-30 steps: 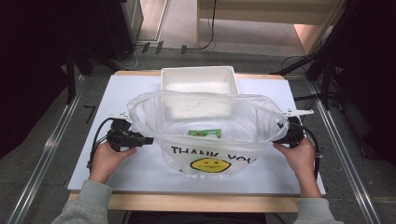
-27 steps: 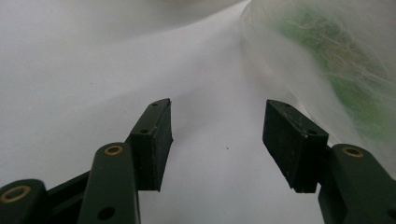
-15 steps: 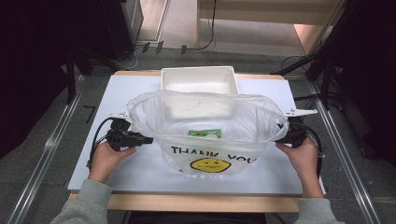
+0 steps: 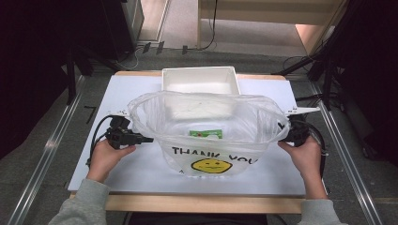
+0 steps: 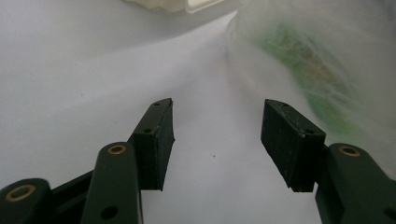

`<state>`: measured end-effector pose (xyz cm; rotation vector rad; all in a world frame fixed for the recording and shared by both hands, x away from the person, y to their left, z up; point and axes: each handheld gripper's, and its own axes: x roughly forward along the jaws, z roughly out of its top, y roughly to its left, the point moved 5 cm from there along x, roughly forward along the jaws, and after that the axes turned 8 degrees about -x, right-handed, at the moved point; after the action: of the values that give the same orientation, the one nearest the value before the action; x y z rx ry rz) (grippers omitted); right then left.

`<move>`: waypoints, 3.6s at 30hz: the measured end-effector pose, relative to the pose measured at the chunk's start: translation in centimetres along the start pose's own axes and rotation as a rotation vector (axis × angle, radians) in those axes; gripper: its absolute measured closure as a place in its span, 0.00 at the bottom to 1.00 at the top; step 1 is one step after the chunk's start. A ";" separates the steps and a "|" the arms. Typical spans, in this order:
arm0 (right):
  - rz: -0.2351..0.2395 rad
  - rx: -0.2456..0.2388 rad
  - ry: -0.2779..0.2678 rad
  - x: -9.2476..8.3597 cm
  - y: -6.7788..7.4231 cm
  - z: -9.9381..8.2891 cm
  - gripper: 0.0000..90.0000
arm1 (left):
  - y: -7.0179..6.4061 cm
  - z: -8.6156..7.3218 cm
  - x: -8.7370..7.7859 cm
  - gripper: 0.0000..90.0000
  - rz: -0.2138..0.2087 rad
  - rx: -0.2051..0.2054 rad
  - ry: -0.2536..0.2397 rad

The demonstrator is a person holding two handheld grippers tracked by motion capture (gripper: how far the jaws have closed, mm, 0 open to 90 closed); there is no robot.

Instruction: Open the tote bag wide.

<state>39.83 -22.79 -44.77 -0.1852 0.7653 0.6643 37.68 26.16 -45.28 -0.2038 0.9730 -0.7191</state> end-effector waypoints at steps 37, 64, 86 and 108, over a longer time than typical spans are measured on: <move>0.120 -0.120 -0.059 -5.1 -1.1 8.1 0.67 | -2.6 7.1 -4.6 0.78 -0.054 0.168 0.072; 0.251 -0.219 -0.089 -8.9 3.8 15.9 1.00 | -8.8 14.4 -10.9 1.00 -0.084 0.270 -0.015; 0.331 -0.318 -0.057 -7.7 8.6 16.5 1.00 | -15.9 14.2 -7.0 1.00 -0.142 0.394 0.026; 0.349 -0.272 0.034 -2.7 8.3 11.8 1.00 | -13.2 10.8 -0.8 1.00 -0.112 0.349 0.134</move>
<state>40.12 -13.02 -33.77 -0.3157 0.7449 1.1001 40.03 15.13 -32.49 0.0971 0.9512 -1.0024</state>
